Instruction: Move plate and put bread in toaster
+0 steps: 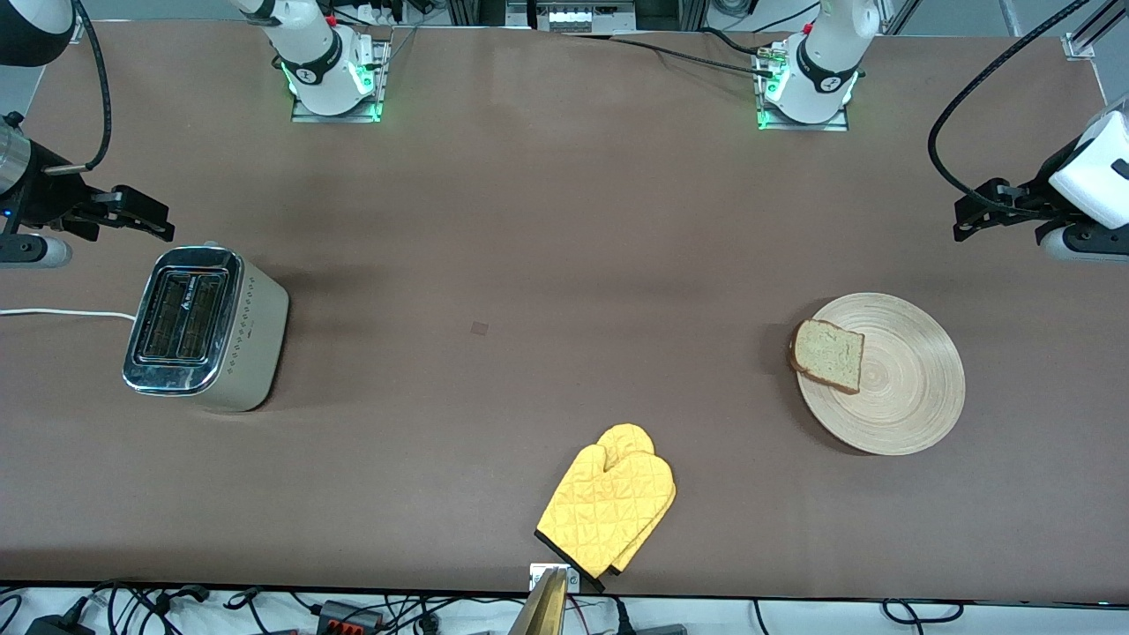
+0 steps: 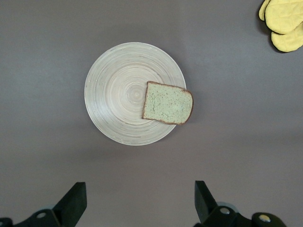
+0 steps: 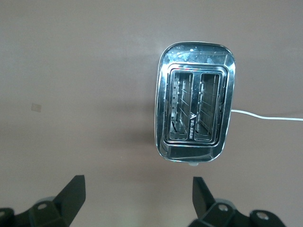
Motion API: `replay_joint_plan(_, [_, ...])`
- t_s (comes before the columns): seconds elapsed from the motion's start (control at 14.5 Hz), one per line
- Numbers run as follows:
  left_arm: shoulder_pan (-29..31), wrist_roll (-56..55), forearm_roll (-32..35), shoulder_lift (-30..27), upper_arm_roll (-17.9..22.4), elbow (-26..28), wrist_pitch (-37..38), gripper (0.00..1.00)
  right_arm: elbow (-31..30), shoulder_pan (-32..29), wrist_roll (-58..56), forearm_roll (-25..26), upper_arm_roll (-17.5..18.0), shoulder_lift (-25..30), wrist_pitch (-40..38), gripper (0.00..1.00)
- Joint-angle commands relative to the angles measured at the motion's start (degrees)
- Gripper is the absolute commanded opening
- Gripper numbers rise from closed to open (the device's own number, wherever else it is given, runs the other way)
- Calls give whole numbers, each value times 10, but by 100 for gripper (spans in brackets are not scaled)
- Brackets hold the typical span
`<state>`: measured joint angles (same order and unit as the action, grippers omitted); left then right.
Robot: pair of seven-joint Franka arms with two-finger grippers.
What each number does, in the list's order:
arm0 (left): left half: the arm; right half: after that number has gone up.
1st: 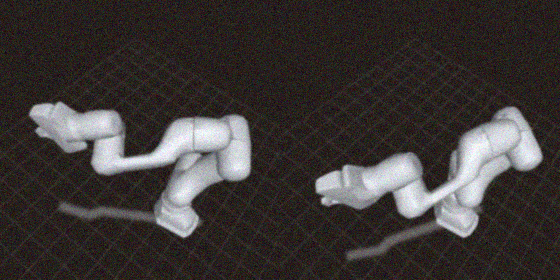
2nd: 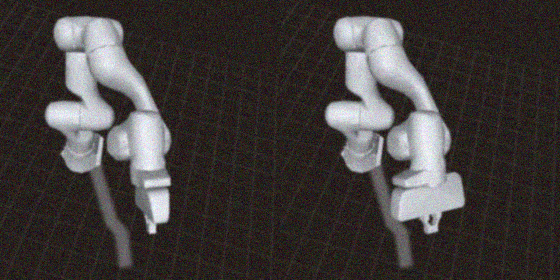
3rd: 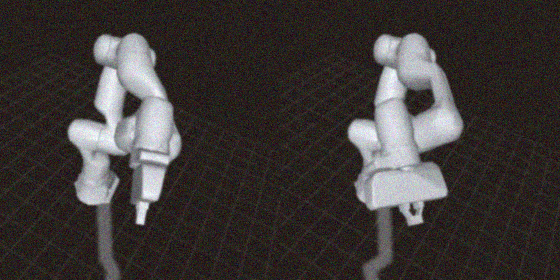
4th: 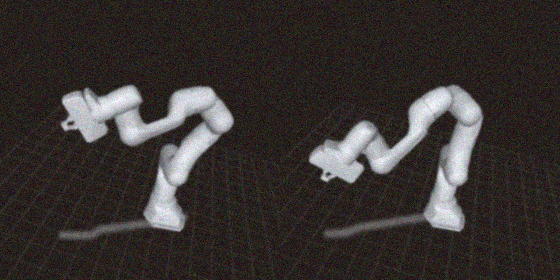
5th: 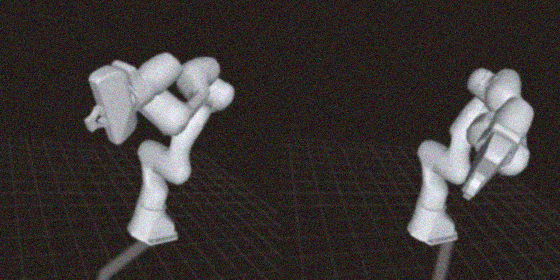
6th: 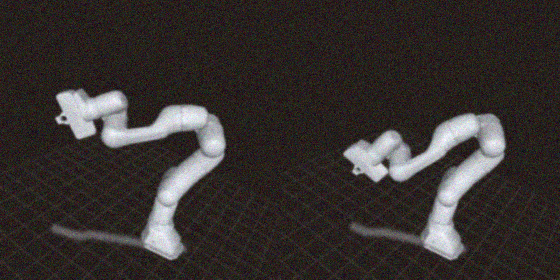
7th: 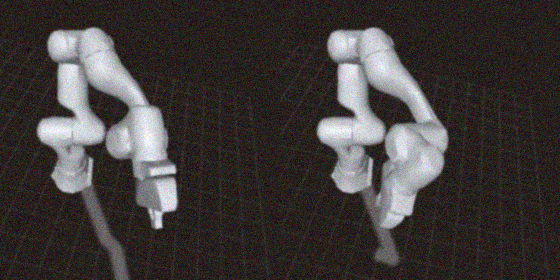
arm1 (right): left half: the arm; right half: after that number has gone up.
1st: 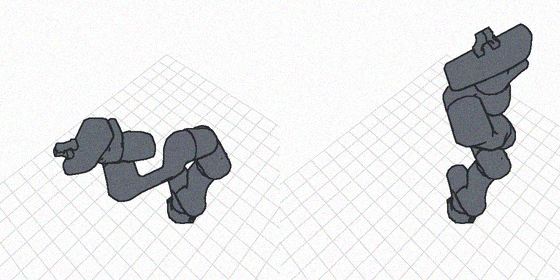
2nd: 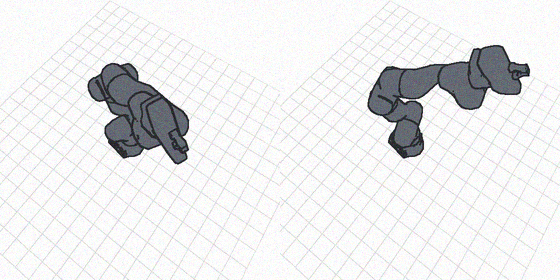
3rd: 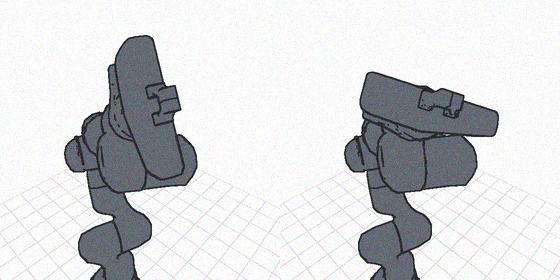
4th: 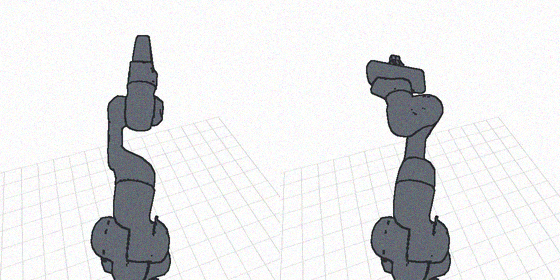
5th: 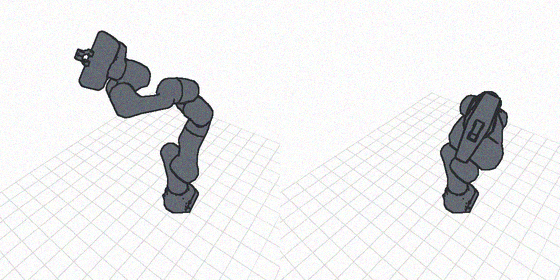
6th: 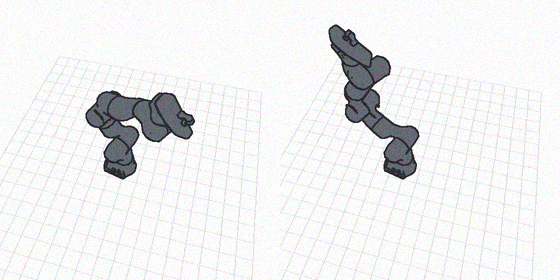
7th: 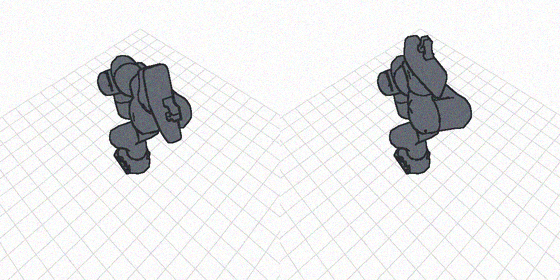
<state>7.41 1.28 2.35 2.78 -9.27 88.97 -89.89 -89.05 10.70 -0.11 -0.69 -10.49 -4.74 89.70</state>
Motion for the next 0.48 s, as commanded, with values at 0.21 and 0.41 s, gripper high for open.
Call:
replay_joint_plan(0.21, [8, 11, -5, 6, -2, -13, 9, 100, 10, 5, -6, -7, -1, 1, -11, 100])
replay_joint_plan(0.41, [10, 11, -5, 6, -2, -13, 9, 100, 10, 6, -5, -7, -1, 2, -11, 100])
